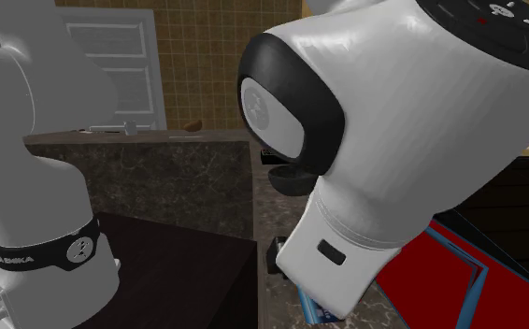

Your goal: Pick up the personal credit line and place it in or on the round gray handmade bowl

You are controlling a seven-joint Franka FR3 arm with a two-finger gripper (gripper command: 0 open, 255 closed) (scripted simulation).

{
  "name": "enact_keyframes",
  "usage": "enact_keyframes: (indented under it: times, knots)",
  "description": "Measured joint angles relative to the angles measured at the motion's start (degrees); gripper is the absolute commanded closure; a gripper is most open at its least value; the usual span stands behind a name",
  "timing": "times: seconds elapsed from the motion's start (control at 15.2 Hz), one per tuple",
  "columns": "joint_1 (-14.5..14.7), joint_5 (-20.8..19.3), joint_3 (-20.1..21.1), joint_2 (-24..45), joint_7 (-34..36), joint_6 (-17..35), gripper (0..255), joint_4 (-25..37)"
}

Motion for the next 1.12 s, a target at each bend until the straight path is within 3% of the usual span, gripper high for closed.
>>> enact_keyframes:
  times: [0.66,0.73,1.12]
  knots:
    - [0.9,2.4,1.1,2.4,-1.2,3.3,0,-0.7]
    - [0.9,2.5,1.1,2.4,-1.2,3.3,255,-0.7]
    - [0.9,2.5,1.1,2.4,-1.2,3.3,255,-0.7]
